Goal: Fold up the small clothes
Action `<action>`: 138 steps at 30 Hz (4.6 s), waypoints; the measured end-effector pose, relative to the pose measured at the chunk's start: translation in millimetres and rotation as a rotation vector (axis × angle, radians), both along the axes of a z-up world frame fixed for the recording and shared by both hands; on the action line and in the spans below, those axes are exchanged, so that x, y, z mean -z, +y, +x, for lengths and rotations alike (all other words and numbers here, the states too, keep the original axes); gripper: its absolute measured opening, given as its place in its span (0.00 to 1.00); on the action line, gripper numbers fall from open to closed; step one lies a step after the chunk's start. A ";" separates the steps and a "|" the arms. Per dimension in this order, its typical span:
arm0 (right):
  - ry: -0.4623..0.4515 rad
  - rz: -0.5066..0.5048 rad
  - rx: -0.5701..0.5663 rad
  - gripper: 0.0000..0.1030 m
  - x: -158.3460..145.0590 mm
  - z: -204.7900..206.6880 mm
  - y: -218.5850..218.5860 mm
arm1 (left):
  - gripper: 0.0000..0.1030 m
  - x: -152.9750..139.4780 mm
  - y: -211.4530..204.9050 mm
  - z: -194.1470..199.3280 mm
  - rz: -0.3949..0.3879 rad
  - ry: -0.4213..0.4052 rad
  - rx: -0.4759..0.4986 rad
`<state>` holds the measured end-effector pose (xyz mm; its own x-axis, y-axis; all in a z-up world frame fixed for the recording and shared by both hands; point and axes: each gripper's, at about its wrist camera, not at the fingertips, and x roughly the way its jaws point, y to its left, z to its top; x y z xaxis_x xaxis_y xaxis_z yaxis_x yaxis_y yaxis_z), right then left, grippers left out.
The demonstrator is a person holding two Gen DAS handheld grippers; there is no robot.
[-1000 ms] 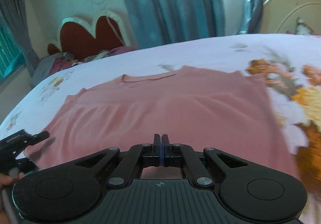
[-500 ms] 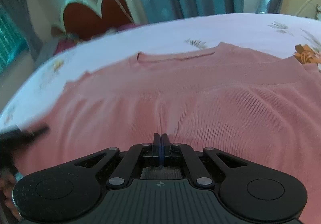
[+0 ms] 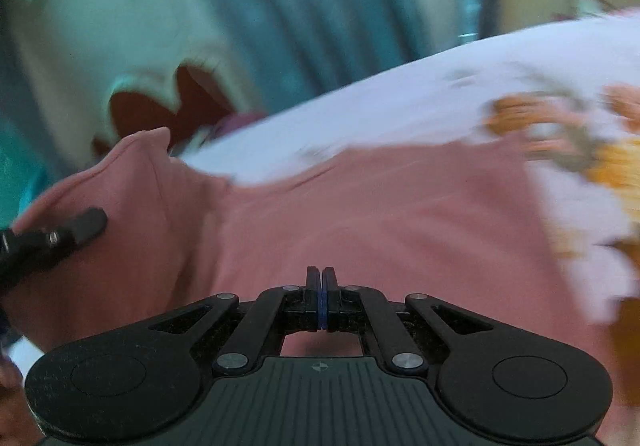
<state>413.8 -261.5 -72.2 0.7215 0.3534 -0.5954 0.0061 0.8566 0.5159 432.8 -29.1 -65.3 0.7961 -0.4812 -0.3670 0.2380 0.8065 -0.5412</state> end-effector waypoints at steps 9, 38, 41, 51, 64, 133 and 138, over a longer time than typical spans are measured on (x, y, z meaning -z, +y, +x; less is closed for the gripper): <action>-0.022 0.098 0.181 0.60 -10.6 -47.9 -144.4 | 0.23 51.8 -145.3 1.1 0.141 0.252 0.281; 0.212 0.084 -0.183 0.31 44.3 41.3 -73.2 | 0.20 64.0 -4.9 13.0 0.243 0.276 0.076; 0.207 -0.028 -0.246 0.11 40.9 56.0 -56.1 | 0.19 67.1 -4.2 14.3 0.254 0.265 0.103; 0.173 -0.152 -0.276 0.07 43.8 38.9 -69.6 | 0.16 68.3 -35.0 16.5 0.303 0.263 0.151; 0.154 -0.046 -0.096 0.34 48.1 87.3 -103.4 | 0.19 45.2 -30.3 76.5 0.318 0.179 0.173; 0.069 -0.580 -0.280 0.00 30.9 37.1 -8.3 | 0.77 63.7 -25.8 51.3 0.483 0.199 0.184; 0.081 -0.599 -0.237 0.00 32.1 36.8 -3.3 | 0.83 68.0 -21.8 55.9 0.475 0.191 0.211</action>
